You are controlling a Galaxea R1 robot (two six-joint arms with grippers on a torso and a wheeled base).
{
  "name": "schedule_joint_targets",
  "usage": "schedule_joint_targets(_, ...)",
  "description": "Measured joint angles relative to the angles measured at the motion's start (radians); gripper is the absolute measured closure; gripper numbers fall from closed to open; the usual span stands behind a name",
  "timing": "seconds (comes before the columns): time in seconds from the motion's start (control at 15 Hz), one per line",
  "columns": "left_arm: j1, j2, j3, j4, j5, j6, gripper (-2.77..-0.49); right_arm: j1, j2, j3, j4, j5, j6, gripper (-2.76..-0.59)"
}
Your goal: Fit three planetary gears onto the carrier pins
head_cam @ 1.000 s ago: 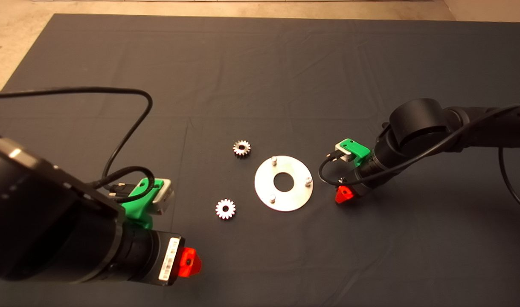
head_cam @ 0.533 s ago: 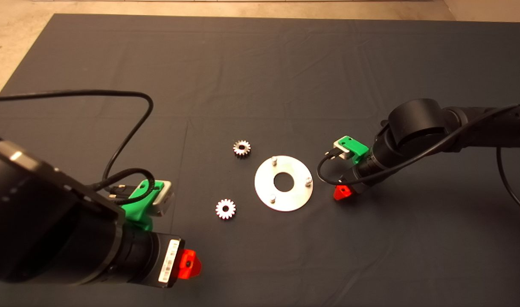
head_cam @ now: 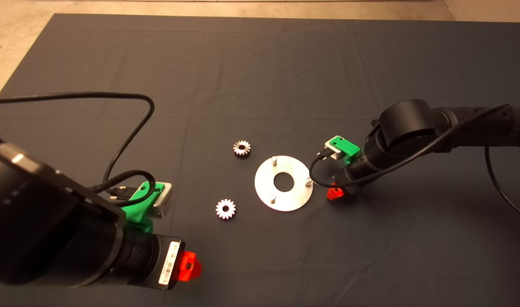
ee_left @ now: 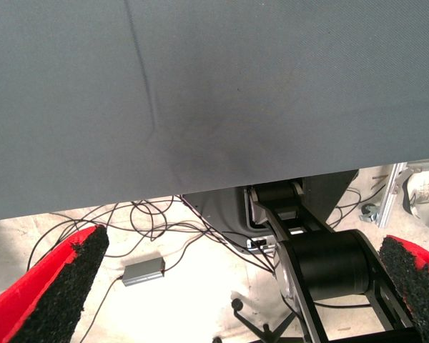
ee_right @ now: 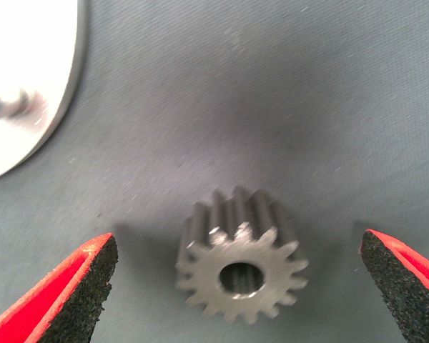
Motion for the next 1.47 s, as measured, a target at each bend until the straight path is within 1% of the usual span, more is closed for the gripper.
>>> schedule_joint_targets(0.13, 0.000, 0.000, 0.000, -0.001, 0.000, 0.000, -2.76, 0.000, 0.000, -0.006, -0.002, 0.000, 0.000, -2.40)
schedule_joint_targets(0.2, 0.000, 0.000, 0.000, -0.003, 0.000, 0.000, -2.76, 0.000, 0.000, -0.007, -0.003, 0.000, 0.000, -2.40)
schedule_joint_targets(0.27, 0.000, 0.000, 0.000, -0.003, 0.000, 0.000, -2.76, 0.000, 0.000, -0.009, -0.003, 0.000, 0.000, -2.35)
schedule_joint_targets(0.33, 0.000, 0.000, 0.000, -0.003, 0.000, 0.000, -2.76, 0.000, 0.000, -0.012, -0.003, 0.000, 0.001, -2.25)
schedule_joint_targets(0.47, 0.000, 0.000, 0.000, -0.003, 0.000, 0.000, -2.76, 0.000, 0.000, -0.016, -0.003, 0.000, 0.003, -2.24)
schedule_joint_targets(0.53, 0.000, 0.000, 0.000, -0.003, 0.000, 0.000, -2.76, 0.000, 0.000, -0.017, -0.003, 0.000, 0.004, -2.21)
schedule_joint_targets(0.6, 0.000, 0.000, 0.000, -0.003, 0.000, 0.000, -2.76, 0.000, -0.001, -0.018, -0.003, 0.000, 0.011, -2.11)
schedule_joint_targets(0.73, 0.000, 0.000, 0.000, -0.003, 0.000, 0.000, -2.76, 0.000, -0.002, -0.018, -0.003, 0.000, 0.019, -2.09)
schedule_joint_targets(0.8, 0.000, 0.000, 0.000, -0.003, 0.000, 0.000, -2.76, 0.000, -0.003, -0.018, -0.003, 0.000, 0.020, -2.02)
schedule_joint_targets(0.87, 0.003, 0.000, 0.000, -0.003, 0.000, 0.000, -2.76, 0.000, -0.003, -0.018, -0.003, 0.000, 0.028, -1.95)
schedule_joint_targets(1.07, 0.005, 0.000, 0.000, -0.003, 0.000, 0.000, -2.76, 0.000, -0.003, -0.018, -0.002, 0.000, 0.064, -1.95)
schedule_joint_targets(1.2, 0.005, 0.000, 0.000, -0.003, 0.000, 0.000, -2.76, 0.000, -0.003, -0.018, 0.002, 0.000, 0.098, -1.82)
schedule_joint_targets(1.33, 0.005, 0.000, 0.000, -0.003, 0.000, 0.000, -2.76, 0.000, -0.003, -0.017, 0.007, 0.000, 0.130, -1.81)
schedule_joint_targets(1.4, 0.005, 0.000, 0.000, -0.003, 0.000, 0.000, -2.76, 0.000, -0.003, -0.015, 0.009, 0.000, 0.143, -1.76)
schedule_joint_targets(1.47, 0.005, 0.000, 0.000, -0.003, 0.000, 0.000, -2.76, 0.000, -0.003, -0.012, 0.011, 0.000, 0.154, -1.67)
